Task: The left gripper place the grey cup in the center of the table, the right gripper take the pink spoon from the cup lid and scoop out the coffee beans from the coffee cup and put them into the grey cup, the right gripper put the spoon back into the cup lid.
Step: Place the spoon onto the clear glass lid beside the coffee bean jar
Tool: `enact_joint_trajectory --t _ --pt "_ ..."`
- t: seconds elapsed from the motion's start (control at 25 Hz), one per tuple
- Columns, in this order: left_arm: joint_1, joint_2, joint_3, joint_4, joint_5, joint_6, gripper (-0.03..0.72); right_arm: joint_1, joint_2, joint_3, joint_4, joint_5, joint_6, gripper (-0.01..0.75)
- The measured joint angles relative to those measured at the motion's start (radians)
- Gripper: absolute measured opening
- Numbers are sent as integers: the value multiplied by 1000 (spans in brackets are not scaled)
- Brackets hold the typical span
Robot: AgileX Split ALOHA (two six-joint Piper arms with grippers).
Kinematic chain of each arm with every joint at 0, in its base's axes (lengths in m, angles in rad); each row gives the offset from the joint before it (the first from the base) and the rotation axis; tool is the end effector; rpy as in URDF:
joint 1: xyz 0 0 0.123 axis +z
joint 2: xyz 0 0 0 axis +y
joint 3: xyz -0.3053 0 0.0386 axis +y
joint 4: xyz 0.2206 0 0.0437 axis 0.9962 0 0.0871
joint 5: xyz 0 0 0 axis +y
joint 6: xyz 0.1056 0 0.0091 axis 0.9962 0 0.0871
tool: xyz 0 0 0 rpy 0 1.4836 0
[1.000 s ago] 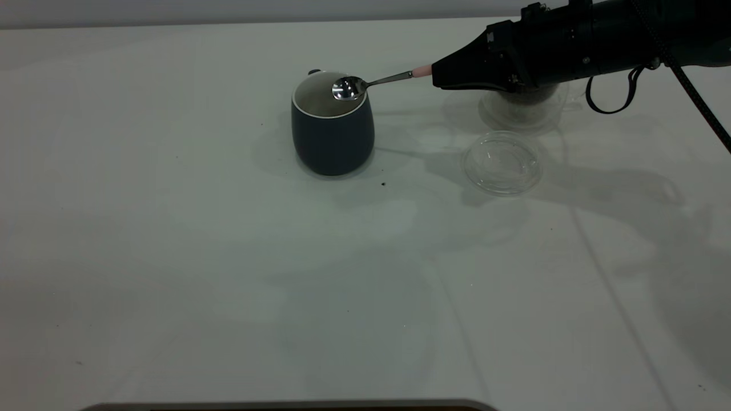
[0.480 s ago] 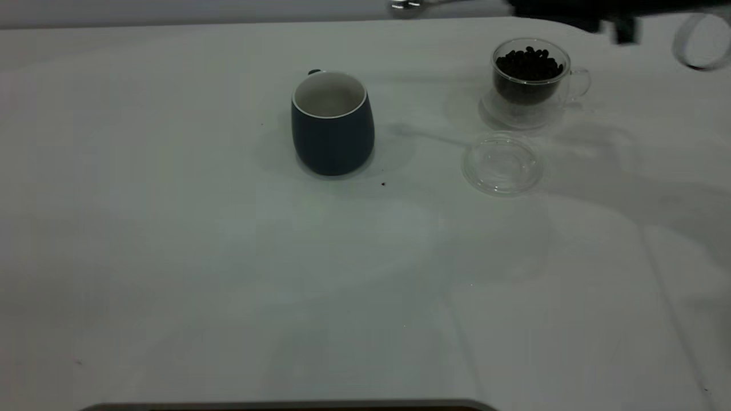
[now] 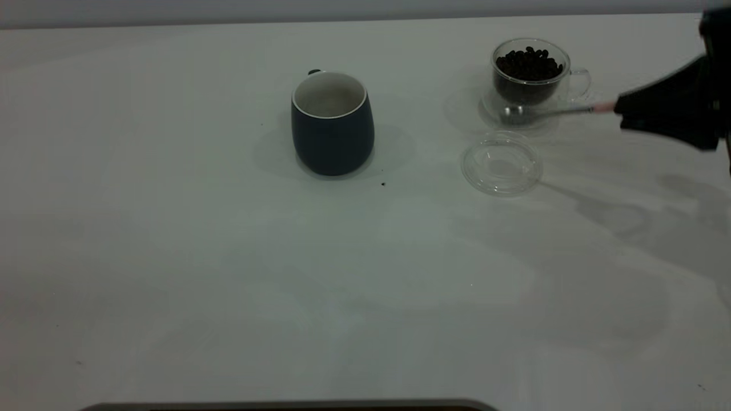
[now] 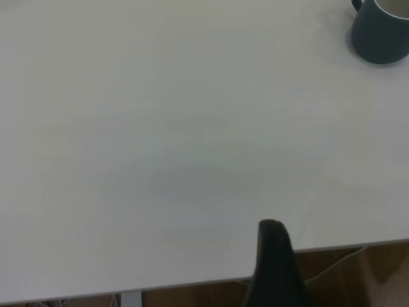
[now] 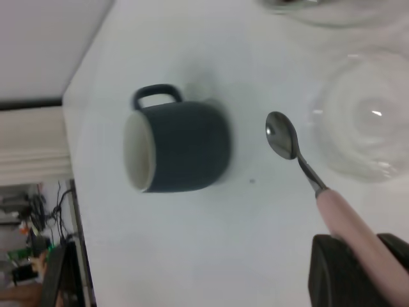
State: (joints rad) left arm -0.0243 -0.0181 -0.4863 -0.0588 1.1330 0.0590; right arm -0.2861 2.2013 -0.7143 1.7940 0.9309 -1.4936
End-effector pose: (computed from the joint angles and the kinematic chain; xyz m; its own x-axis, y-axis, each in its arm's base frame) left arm -0.0434 -0.0046 0.2463 -0.5119 0.0464 -0.8578 0.0874 0.9962 0.0018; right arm 0.3136 -0.0058 0.0716 -0.8447 0.5253 -0.1028 0.2241 0.5214 0.8233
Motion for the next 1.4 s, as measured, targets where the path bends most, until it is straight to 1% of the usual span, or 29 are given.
enact_joint_trajectory --t 0.24,0.64,1.2,1.4 --pt "0 0 0 0 0 0 586 -3 179 -104 -1 61 -4 114" --pt "0 0 0 0 0 0 586 0 256 -189 7 71 -4 114" --pt "0 0 0 0 0 0 586 65 260 -208 10 41 0 114" --pt "0 0 0 0 0 0 586 71 260 -218 10 38 0 114"
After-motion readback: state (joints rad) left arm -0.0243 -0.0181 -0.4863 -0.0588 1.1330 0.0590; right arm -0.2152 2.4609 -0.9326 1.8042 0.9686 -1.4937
